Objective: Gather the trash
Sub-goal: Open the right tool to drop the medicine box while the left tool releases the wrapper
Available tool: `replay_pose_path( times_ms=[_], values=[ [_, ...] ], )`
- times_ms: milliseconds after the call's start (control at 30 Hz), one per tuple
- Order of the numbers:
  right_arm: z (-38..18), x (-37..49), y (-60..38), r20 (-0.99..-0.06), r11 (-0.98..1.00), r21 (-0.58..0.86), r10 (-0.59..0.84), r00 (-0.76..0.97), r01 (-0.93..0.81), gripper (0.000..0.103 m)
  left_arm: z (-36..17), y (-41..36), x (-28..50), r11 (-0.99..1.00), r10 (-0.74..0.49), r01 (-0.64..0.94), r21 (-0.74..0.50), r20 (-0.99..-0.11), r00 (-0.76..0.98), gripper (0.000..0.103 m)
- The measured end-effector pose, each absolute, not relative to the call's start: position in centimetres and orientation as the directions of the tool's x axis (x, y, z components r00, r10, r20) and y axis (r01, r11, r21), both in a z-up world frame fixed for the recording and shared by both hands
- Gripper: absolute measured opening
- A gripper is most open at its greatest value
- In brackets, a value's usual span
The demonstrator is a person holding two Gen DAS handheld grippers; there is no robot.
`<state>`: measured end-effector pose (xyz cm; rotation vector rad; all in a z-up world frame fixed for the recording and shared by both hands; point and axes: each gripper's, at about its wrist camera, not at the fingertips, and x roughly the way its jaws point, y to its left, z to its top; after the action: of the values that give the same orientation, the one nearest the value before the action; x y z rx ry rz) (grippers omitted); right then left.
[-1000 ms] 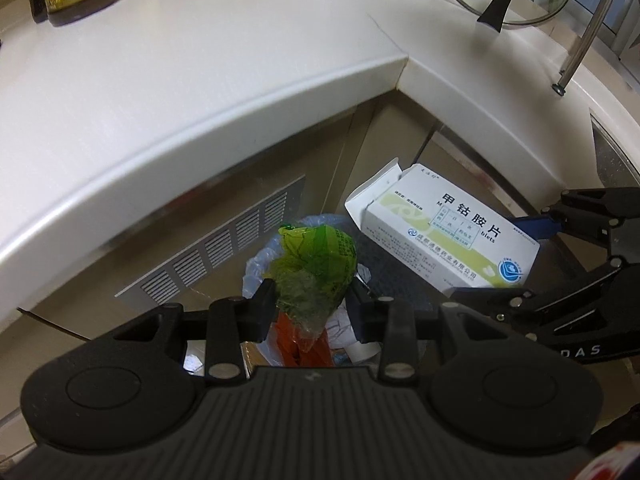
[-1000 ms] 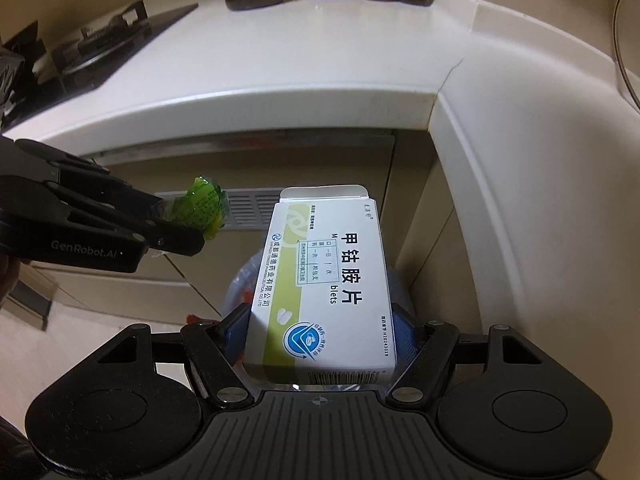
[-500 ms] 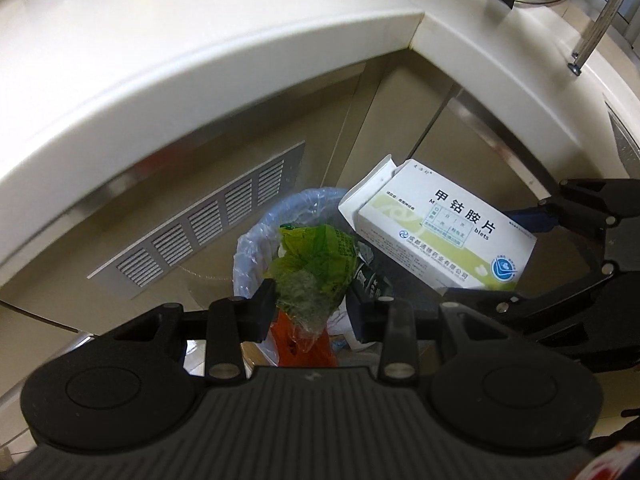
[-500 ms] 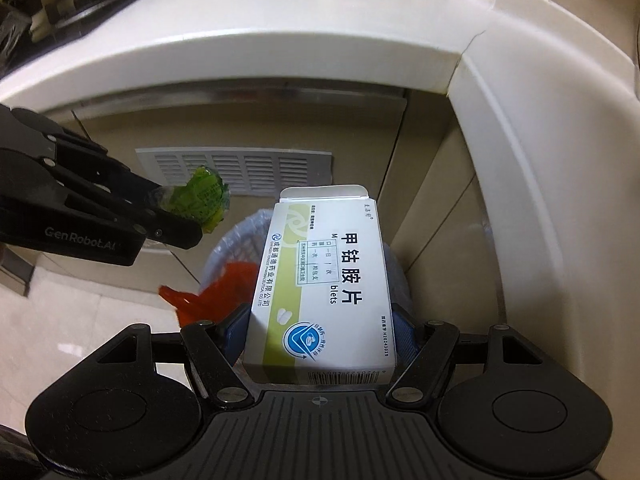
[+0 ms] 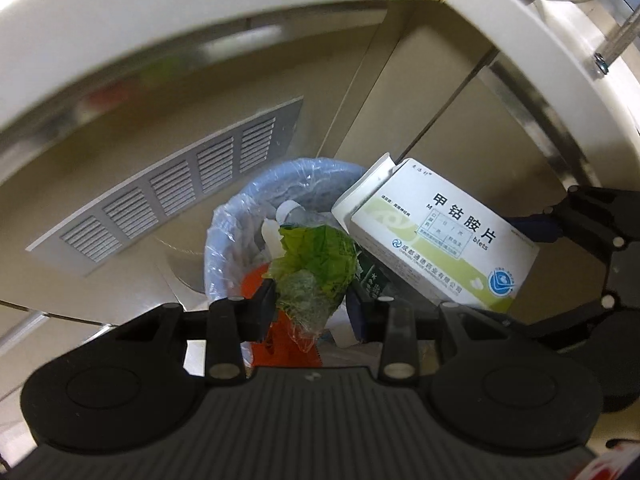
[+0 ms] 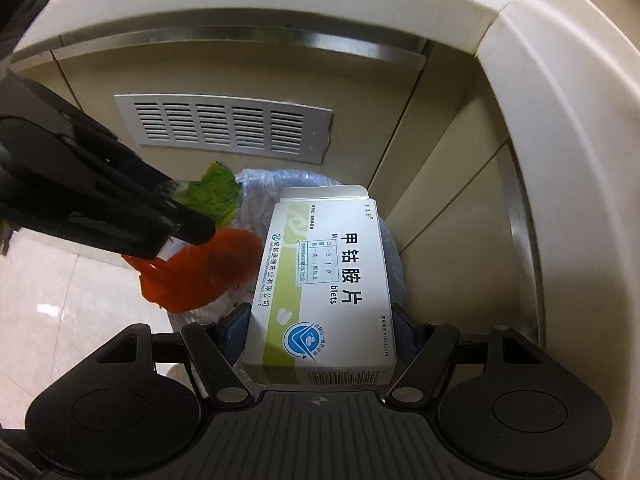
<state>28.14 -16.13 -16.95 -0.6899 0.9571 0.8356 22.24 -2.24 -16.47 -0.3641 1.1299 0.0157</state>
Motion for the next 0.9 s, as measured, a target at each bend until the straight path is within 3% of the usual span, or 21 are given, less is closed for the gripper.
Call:
replay_pose_path(
  times_ms=[700,900],
  values=[
    [-18.5,28.1,-15.6,-0.91,0.437,-0.227,0.223,0.349,-0.871,0.071,-20.8,-3.6,24.8,0.919,-0.22,-0.225,-0.323,-0.895,0.387,0.034],
    [-19.2,28.9,-16.1,-0.93,0.493,-0.163,0.213,0.3,-0.855,0.071,-21.0,-3.8,25.0,0.919,-0.228,-0.221,-0.328,-0.896,0.382,0.034]
  ],
)
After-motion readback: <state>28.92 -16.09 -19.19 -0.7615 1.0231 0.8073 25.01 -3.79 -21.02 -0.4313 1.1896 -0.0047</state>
